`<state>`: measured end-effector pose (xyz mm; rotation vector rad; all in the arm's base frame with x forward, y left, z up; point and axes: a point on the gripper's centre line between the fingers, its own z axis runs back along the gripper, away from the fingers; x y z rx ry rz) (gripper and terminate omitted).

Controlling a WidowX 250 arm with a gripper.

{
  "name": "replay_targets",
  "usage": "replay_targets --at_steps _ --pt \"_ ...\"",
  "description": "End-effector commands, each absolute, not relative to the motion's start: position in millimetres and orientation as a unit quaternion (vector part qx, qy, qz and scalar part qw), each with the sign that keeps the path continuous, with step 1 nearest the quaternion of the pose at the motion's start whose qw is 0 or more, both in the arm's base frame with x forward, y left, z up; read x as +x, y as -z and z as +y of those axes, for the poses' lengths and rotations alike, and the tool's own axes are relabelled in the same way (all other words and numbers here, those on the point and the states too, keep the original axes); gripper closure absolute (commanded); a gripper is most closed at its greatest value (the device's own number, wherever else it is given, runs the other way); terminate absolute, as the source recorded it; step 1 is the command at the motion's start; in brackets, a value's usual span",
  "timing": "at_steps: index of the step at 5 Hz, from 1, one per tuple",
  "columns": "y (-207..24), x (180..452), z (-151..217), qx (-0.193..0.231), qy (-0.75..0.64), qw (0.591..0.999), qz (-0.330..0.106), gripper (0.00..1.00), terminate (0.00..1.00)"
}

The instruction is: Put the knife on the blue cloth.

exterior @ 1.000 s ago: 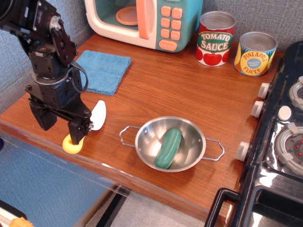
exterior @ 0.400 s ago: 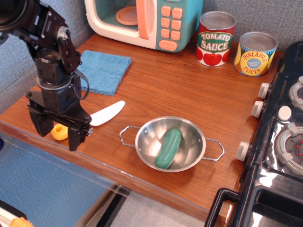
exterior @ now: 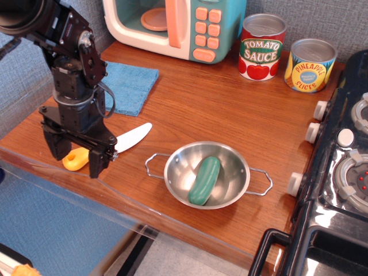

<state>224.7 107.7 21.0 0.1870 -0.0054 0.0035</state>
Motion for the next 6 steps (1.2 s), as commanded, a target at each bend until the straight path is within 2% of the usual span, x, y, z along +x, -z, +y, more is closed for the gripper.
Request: replay_targets --at_steps 1,2,3,4,5,6 --pt "-4.1 245.0 138.5 0.082 -0.009 0.997 0.003 0.00 0.00" --pt "-2.7 247.4 140.4 0.085 -0.017 0.996 0.006 0.00 0.00" --pt "-1.0 246.8 139.8 0.076 -0.023 0.997 0.003 1.00 0.00" --pt "-1.2 247.4 139.8 0.075 -0.016 0.997 0.002 1.00 0.00" --pt "-5.2 245.2 133.1 0.054 0.004 0.999 0.001 1.00 0.00" --pt "-32.3 242.9 111.5 -0.031 0.067 0.997 -0.020 1.00 0.00"
